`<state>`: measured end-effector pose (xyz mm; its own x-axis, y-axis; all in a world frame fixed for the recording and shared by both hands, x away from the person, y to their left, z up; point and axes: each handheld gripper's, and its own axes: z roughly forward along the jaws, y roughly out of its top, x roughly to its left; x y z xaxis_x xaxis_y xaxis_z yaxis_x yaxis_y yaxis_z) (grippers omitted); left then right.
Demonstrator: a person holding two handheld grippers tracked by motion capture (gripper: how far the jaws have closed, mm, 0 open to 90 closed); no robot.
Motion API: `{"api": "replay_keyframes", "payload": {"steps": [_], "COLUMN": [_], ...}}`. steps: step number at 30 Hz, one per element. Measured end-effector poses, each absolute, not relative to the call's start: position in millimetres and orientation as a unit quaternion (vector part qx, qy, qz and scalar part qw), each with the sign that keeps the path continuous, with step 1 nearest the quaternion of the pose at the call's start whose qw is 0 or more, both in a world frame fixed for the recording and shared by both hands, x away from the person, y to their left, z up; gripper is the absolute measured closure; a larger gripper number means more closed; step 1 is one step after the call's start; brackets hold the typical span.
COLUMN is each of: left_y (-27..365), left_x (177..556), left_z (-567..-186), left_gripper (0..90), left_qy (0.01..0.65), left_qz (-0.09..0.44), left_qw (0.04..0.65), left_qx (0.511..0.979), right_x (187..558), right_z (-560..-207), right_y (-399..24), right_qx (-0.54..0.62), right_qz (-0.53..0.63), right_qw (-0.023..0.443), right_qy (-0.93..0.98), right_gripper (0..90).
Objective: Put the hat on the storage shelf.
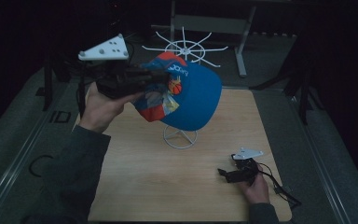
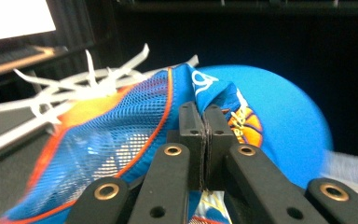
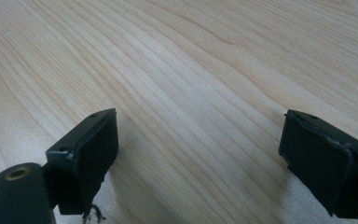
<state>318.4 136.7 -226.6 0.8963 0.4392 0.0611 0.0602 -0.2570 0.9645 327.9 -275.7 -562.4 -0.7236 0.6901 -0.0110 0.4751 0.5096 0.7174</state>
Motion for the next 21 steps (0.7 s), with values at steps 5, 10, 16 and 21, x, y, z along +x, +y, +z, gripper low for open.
{"api": "replay_keyframes", "payload": {"steps": [5,10,16,21], "left_y": [139,141,142,151], "left_x": [321,322,321,318], "left_z": [-241,-254,-263,-268], "left_gripper": [89.0,88.3,76.0,58.6], "left_qy": [0.167,0.171,0.178,0.198], "left_qz": [0.150,0.139,0.139,0.143], "left_qw": [0.576,0.565,0.543,0.554], "left_qx": [0.786,0.795,0.809,0.796], "right_x": [328,328,328,328], "right_z": [-562,-562,-562,-562], "right_y": [-276,-276,-276,-276], "right_qx": [0.341,0.340,0.340,0.341], "right_qz": [0.360,0.360,0.359,0.359], "right_qw": [0.149,0.150,0.148,0.148], "right_qy": [0.856,0.856,0.856,0.856], "right_gripper": [11.6,11.6,11.6,11.6]}}
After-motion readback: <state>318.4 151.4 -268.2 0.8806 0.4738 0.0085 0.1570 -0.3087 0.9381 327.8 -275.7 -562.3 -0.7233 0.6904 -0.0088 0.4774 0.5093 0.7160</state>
